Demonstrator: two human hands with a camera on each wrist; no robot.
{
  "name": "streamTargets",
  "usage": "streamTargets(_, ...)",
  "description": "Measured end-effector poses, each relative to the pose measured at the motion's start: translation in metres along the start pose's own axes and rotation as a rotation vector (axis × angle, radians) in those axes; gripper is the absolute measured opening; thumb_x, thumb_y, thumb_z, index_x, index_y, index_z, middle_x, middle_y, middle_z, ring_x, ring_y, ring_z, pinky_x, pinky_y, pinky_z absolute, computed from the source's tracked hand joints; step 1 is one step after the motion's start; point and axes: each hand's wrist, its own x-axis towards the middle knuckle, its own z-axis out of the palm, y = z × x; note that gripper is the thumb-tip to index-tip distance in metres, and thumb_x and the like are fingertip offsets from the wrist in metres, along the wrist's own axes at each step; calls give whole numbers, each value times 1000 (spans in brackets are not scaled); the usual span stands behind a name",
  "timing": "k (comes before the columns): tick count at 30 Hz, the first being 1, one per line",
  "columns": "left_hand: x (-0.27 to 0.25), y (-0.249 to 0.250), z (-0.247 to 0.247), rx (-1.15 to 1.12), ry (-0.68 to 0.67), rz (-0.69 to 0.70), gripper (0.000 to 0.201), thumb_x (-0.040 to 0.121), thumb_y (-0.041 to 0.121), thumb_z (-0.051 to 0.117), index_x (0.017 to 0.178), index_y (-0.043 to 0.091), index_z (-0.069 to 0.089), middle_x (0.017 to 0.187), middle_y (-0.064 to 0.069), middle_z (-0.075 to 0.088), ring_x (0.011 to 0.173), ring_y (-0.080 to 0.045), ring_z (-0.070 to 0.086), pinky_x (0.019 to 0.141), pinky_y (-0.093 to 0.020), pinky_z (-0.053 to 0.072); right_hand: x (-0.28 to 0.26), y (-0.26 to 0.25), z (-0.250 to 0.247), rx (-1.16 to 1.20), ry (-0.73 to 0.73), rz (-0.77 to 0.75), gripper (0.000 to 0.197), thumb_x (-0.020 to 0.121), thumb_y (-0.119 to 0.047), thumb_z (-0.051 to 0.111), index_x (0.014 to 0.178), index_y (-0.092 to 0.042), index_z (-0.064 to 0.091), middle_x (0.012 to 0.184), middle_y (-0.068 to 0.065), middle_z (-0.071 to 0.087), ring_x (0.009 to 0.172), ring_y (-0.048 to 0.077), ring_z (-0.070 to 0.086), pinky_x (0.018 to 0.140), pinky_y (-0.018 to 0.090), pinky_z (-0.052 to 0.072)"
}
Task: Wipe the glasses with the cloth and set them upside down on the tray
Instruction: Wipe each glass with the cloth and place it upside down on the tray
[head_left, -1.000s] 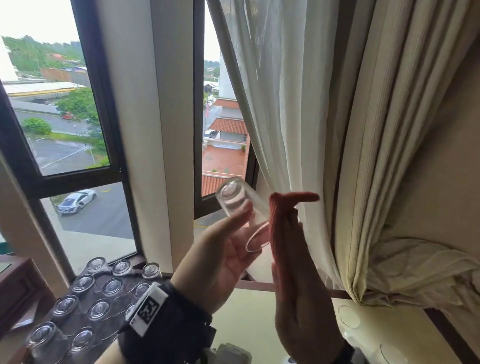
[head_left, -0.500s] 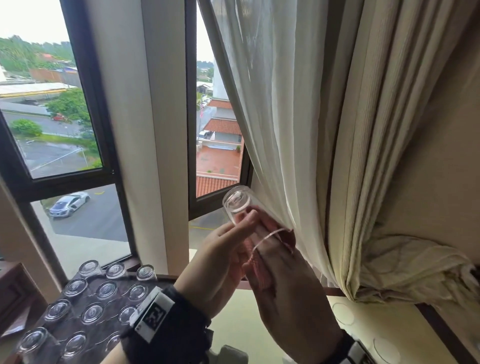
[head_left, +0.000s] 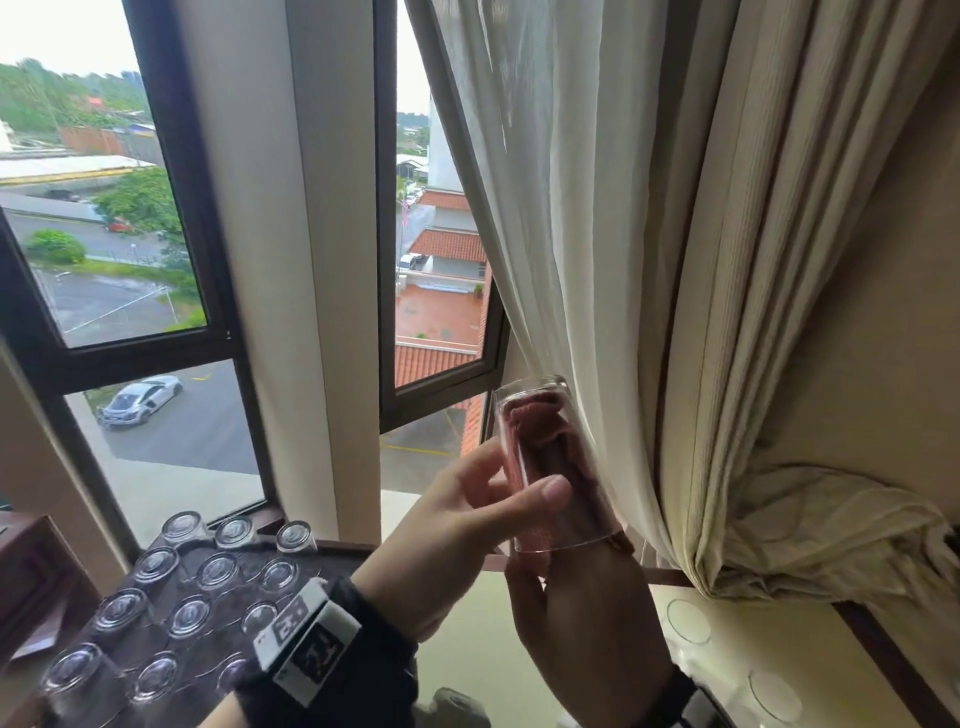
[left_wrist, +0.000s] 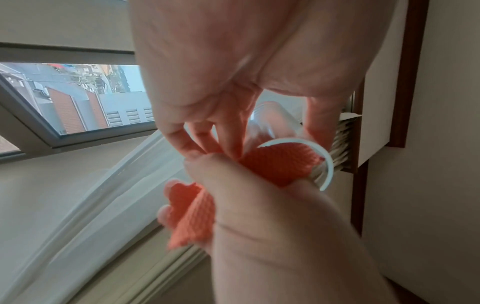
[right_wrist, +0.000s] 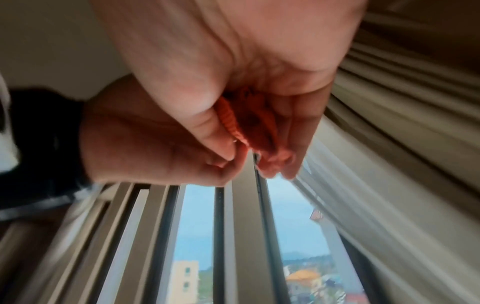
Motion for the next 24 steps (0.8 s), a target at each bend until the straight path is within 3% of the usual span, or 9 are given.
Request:
streamTargets(1, 0, 1, -1, -4, -18, 12, 53, 80, 40, 78, 126, 14, 70, 117, -16, 77, 110, -29, 75, 89, -34, 62, 0, -4, 0, 66, 16, 13, 35, 91, -30, 54, 121, -23, 69, 108, -6, 74, 94, 11, 69, 91, 7, 39)
streamTargets(3, 0, 2, -4, -46, -55, 35, 51, 81, 37, 81, 125, 13, 71, 117, -25, 73, 104, -35, 73, 87, -38, 62, 2, -12, -5, 373, -13, 84, 37, 89, -14, 62, 124, -25, 68, 106, -7, 75, 95, 7, 71, 92, 18, 53)
streamTargets(6, -1, -1, -9, -184, -115, 22, 63, 78, 42, 91, 125, 8, 69, 113, -27, 67, 96, -38, 68, 84, -42, 60, 10, -32, -30, 1015, -244, 296, 31, 90, 6, 67, 108, -18, 70, 73, 12, 73, 60, 20, 72, 52, 27, 56)
streamTargets(9, 3, 1, -8, -174, -55, -10, 69, 80, 40, 90, 124, -5, 64, 115, -26, 67, 105, -34, 68, 100, -45, 55, 11, -32, -27, 1151, -306, 388, 13, 93, 2, 65, 101, -8, 68, 67, 18, 70, 52, 24, 68, 47, 25, 52)
streamTargets(13, 9, 5, 3, 155, 225, -33, 52, 73, 52, 86, 109, 16, 73, 94, -3, 82, 86, -11, 78, 73, -19, 60, 11, -3, -4, 254, -94, 112, 23, 87, -16, 47, 92, -18, 69, 66, -1, 70, 55, 15, 67, 50, 18, 52)
streamTargets(17, 9, -7, 15, 352, 409, -8, 64, 60, 72, 90, 104, 29, 70, 89, 6, 81, 83, -11, 79, 77, -35, 66, 12, 10, 13, -20, -133, 31, 33, 79, -9, 41, 74, -11, 73, 61, 4, 67, 52, 24, 64, 53, 28, 53)
streamTargets(19, 12, -4, 12, 283, 297, -1, 52, 73, 59, 90, 105, 21, 74, 90, 1, 82, 82, -13, 78, 72, -29, 63, 16, 2, 9, 404, -309, 193, 30, 83, -1, 43, 85, -6, 73, 65, 3, 68, 59, 22, 68, 54, 31, 57)
streamTargets(21, 14, 3, 6, 133, 148, -30, 47, 83, 45, 85, 107, 6, 73, 90, -5, 80, 79, -17, 74, 66, -23, 58, 24, -4, 2, 878, -223, 393, 25, 84, 9, 49, 95, 0, 69, 65, 5, 68, 61, 21, 68, 51, 35, 57)
streamTargets(24, 14, 9, -1, -132, -14, -83, 58, 84, 34, 83, 118, -10, 65, 106, -21, 71, 98, -32, 68, 92, -41, 56, 24, -16, -14, 1246, -295, 469, 24, 75, 12, 58, 83, -5, 72, 65, 24, 64, 56, 35, 62, 46, 34, 50)
